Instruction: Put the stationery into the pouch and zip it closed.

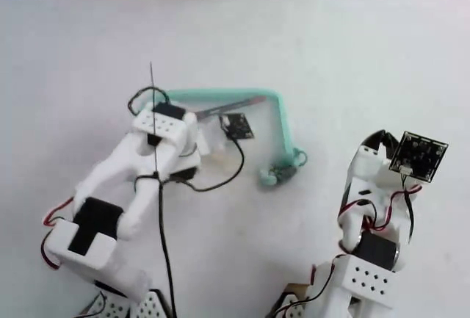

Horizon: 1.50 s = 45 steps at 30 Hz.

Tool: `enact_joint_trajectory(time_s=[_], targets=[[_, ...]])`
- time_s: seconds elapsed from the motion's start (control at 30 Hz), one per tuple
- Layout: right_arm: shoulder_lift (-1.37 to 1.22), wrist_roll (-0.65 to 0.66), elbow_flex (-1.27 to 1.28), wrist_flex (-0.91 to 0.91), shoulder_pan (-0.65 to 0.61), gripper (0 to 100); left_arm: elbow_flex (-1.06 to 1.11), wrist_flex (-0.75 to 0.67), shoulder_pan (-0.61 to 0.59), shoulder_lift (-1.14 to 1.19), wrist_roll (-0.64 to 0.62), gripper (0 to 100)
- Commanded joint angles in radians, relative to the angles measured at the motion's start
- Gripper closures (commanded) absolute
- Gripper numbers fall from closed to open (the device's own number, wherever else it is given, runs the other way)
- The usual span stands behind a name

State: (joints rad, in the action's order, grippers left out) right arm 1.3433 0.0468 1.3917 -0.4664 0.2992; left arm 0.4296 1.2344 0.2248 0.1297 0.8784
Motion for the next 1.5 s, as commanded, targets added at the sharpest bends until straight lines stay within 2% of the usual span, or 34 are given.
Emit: enact_joint_trajectory(time_s=[0.0, 0.13, 0.23, 0.37, 0.47, 0.53, 0.63, 0.83, 0.9, 1.07, 1.13, 1.23, 1.33, 1.47], targets=[[0.004, 0.002, -0.006, 0.021, 0.004, 97.6, -0.127, 0.109, 0.038, -0.038, -0.026, 98], [0.002, 0.006, -0.009, 0.015, -0.062, 97.5, -0.414, 0.356, 0.053, -0.165, -0.051, 98], [0.002, 0.068, -0.012, 0.005, -0.137, 97.5, -0.678, 0.391, 0.045, -0.278, -0.153, 98], [0.004, 0.229, -0.095, -0.105, -0.297, 97.6, -0.916, 0.353, 0.033, -0.384, -0.394, 98], [0.005, 0.310, -0.281, -0.334, -0.386, 97.8, -1.045, 0.402, 0.028, -0.501, -0.640, 98], [0.005, 0.315, -0.430, -0.478, -0.406, 97.8, -1.094, 0.434, 0.028, -0.604, -0.666, 98], [0.012, 0.315, -0.635, -0.621, -0.412, 97.8, -1.086, 0.450, 0.028, -0.773, -0.583, 98], [0.012, 0.311, -0.937, -0.875, -0.414, 97.8, -0.852, 0.443, 0.022, -1.144, -0.559, 98], [0.013, 0.302, -0.996, -0.940, -0.414, 97.8, -0.709, 0.404, -0.041, -1.265, -0.565, 98], [0.101, 0.135, -1.069, -1.009, -0.424, 97.8, -0.238, 0.189, -0.311, -1.624, -0.608, 98], [0.200, 0.129, -1.071, -1.006, -0.423, 97.8, -0.040, 0.110, -0.348, -1.770, -0.615, 98], [0.378, 0.129, -1.066, -1.006, -0.423, 97.9, 0.207, 0.057, -0.326, -1.952, -0.603, 98], [0.475, 0.130, -1.049, -1.030, -0.417, 97.9, 0.325, 0.049, -0.326, -1.960, -0.592, 98], [0.437, 0.130, -0.948, -1.078, -0.418, 97.9, 0.523, -0.068, -0.328, -1.952, -0.600, 98]])
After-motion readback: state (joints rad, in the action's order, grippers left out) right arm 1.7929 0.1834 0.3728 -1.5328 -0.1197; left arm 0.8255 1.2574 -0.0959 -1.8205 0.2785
